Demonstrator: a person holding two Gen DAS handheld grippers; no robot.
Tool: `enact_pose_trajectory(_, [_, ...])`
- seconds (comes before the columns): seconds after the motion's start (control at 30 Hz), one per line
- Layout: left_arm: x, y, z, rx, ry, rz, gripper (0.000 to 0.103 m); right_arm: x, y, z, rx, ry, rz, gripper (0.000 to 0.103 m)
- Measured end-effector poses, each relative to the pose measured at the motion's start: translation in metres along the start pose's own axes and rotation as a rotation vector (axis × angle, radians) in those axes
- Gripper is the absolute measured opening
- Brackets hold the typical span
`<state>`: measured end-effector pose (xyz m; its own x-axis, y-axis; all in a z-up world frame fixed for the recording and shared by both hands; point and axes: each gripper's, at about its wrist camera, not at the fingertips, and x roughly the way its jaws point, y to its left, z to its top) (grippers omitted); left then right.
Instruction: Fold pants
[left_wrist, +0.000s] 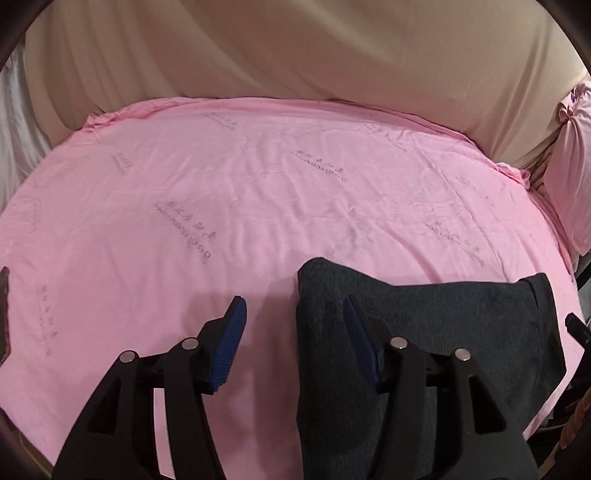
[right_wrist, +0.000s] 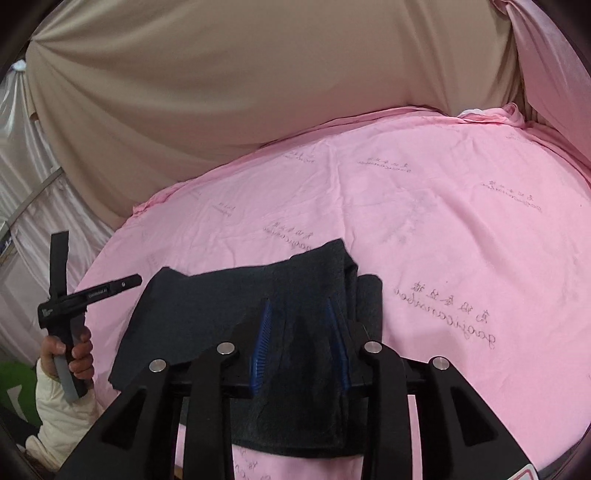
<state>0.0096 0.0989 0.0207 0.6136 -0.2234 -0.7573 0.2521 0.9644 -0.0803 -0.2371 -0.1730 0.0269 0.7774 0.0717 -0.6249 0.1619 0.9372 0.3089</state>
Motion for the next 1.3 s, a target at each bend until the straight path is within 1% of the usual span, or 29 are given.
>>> enact_pose_trajectory(0.07, [-0.003,-0.006,-0.003,0.013,0.0,0.023,0.053,0.008,0.005,-0.01,-0.038,0.029,-0.047,0.025])
enact_pose_trajectory(0.1, [-0.004,-0.009,-0.006,0.019,0.009,0.023,0.053,0.013,0.005,-0.015,-0.047,0.044,-0.061,0.025])
enact_pose_trajectory(0.17, [-0.004,-0.013,-0.011,0.019,0.024,0.026,0.053,0.021,-0.001,-0.024,-0.047,0.064,-0.097,0.02])
enact_pose_trajectory(0.2, [-0.004,-0.015,-0.015,0.024,0.033,0.032,0.053,0.024,-0.005,-0.027,-0.045,0.065,-0.108,0.016])
enact_pose_trajectory(0.3, [0.0,-0.021,-0.025,0.04,0.049,0.065,0.053,0.023,-0.013,-0.029,-0.022,0.053,-0.085,0.015])
enact_pose_trajectory(0.4, [0.003,-0.023,-0.033,0.038,0.072,0.07,0.053,0.022,-0.01,-0.032,-0.03,0.052,-0.088,0.015])
enact_pose_trajectory(0.63, [0.003,-0.024,-0.04,0.037,0.085,0.094,0.054,0.021,-0.012,-0.035,-0.017,0.039,-0.07,0.017])
enact_pose_trajectory(0.67, [0.003,-0.025,-0.042,0.038,0.088,0.1,0.055,0.02,-0.012,-0.036,-0.012,0.038,-0.068,0.017])
enact_pose_trajectory(0.7, [0.003,-0.025,-0.043,0.036,0.091,0.104,0.061,0.018,-0.012,-0.036,-0.004,0.036,-0.066,0.017])
enact_pose_trajectory(0.73, [0.002,-0.023,-0.046,0.028,0.096,0.105,0.07,0.015,-0.012,-0.036,0.01,0.03,-0.059,0.017])
enact_pose_trajectory(0.77, [-0.001,-0.02,-0.051,0.014,0.104,0.089,0.074,0.01,-0.014,-0.036,0.028,0.022,-0.047,0.017])
enact_pose_trajectory(0.8, [-0.003,-0.016,-0.057,-0.003,0.113,0.072,0.081,0.006,-0.015,-0.037,0.042,0.016,-0.033,0.02])
enact_pose_trajectory(0.83, [-0.004,-0.011,-0.064,-0.026,0.126,0.049,0.083,0.002,-0.017,-0.038,0.053,0.012,-0.025,0.03])
enact_pose_trajectory(0.87, [-0.005,-0.004,-0.073,-0.057,0.15,0.01,0.083,-0.002,-0.02,-0.039,0.064,0.009,-0.03,0.038])
enact_pose_trajectory(0.9, [-0.006,0.001,-0.08,-0.08,0.169,-0.023,0.083,-0.005,-0.022,-0.041,0.075,0.01,-0.06,0.057])
enact_pose_trajectory(0.93, [-0.006,0.007,-0.088,-0.114,0.183,-0.066,0.082,-0.006,-0.024,-0.043,0.077,0.014,-0.076,0.062])
enact_pose_trajectory(0.97, [-0.008,0.01,-0.094,-0.135,0.181,-0.098,0.082,-0.006,-0.025,-0.045,0.08,0.024,-0.074,0.062])
enact_pose_trajectory(1.0, [-0.013,0.01,-0.097,-0.134,0.164,-0.098,0.078,-0.004,-0.028,-0.047,0.096,0.042,-0.051,0.062])
enact_pose_trajectory(1.03, [-0.015,0.01,-0.099,-0.134,0.161,-0.11,0.068,-0.003,-0.031,-0.049,0.113,0.052,-0.024,0.062])
enact_pose_trajectory(1.07, [-0.017,0.009,-0.101,-0.143,0.159,-0.136,0.061,-0.002,-0.032,-0.05,0.127,0.06,0.0,0.062])
enact_pose_trajectory(1.1, [-0.019,0.008,-0.102,-0.151,0.165,-0.177,0.041,-0.002,-0.032,-0.052,0.134,0.063,0.013,0.061])
enact_pose_trajectory(1.13, [-0.018,0.006,-0.102,-0.153,0.179,-0.222,0.022,-0.004,-0.03,-0.052,0.125,0.05,0.008,0.055])
enact_pose_trajectory(1.17, [-0.018,0.003,-0.101,-0.152,0.189,-0.244,0.019,-0.005,-0.027,-0.051,0.101,0.044,-0.008,0.046])
enact_pose_trajectory(1.2, [-0.019,0.0,-0.099,-0.142,0.185,-0.234,0.012,-0.006,-0.022,-0.05,0.066,0.043,-0.036,0.032])
enact_pose_trajectory(1.23, [-0.022,-0.003,-0.097,-0.127,0.178,-0.241,0.009,-0.009,-0.021,-0.047,0.063,0.035,-0.029,0.025])
enact_pose_trajectory(1.27, [-0.028,-0.004,-0.094,-0.124,0.167,-0.242,0.009,-0.018,-0.02,-0.044,0.069,0.015,-0.006,0.022])
enact_pose_trajectory(1.3, [-0.038,-0.003,-0.09,-0.125,0.144,-0.257,0.009,-0.028,-0.02,-0.04,0.07,-0.008,0.009,0.016])
